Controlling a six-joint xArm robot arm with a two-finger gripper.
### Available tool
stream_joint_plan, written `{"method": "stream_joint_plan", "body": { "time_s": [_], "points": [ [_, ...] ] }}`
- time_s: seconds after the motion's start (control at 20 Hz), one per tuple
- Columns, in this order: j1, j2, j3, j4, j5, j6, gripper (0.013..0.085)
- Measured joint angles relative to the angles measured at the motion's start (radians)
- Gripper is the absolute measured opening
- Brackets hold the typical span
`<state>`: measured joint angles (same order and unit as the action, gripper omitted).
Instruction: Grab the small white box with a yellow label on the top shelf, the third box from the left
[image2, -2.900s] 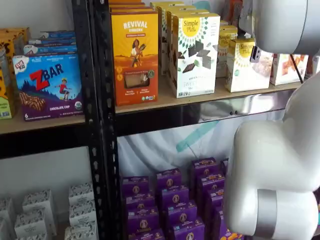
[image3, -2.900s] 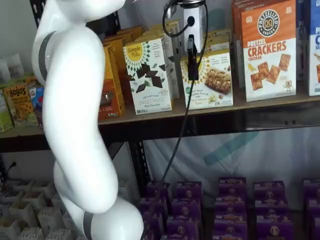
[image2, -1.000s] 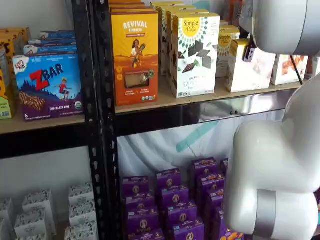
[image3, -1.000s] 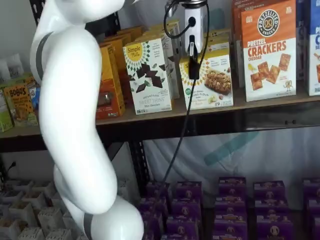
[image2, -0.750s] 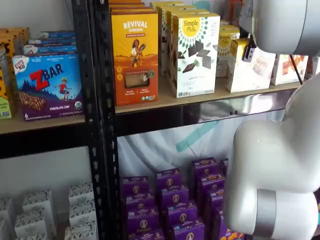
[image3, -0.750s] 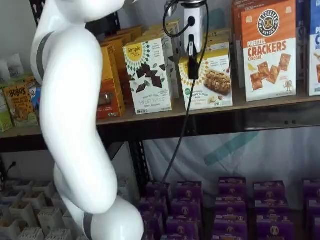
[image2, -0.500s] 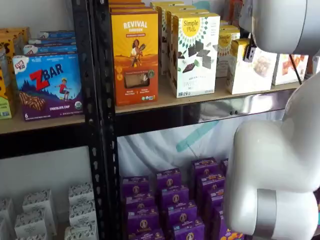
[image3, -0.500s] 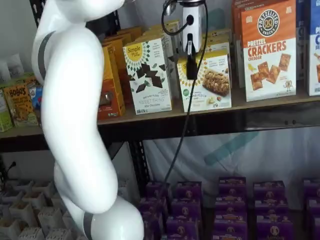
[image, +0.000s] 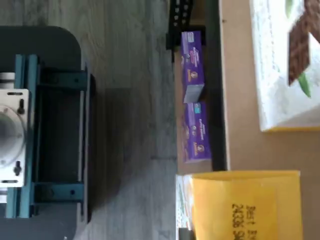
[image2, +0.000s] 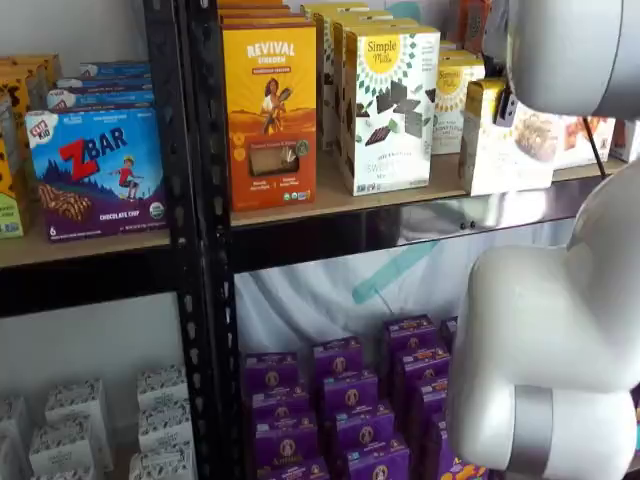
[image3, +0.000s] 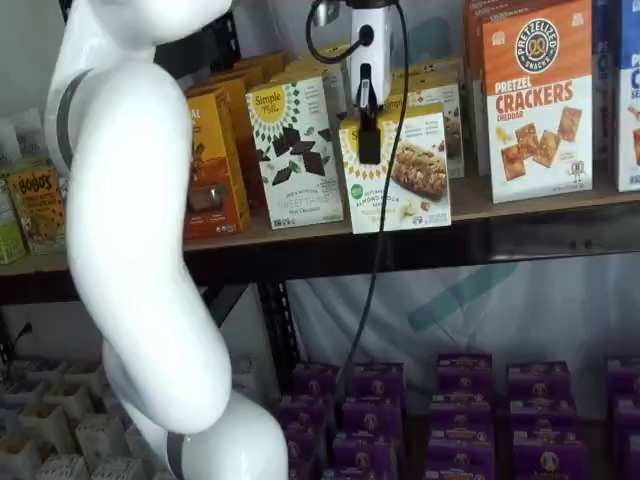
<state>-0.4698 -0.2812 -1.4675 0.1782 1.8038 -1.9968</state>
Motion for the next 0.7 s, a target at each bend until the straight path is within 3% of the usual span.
{"method": "stream_joint_plan", "body": {
  "time_s": [0.7],
  "points": [
    [0.018, -0.136, 0.092, -0.010, 0.072, 0.022, 0.0330]
  ]
}}
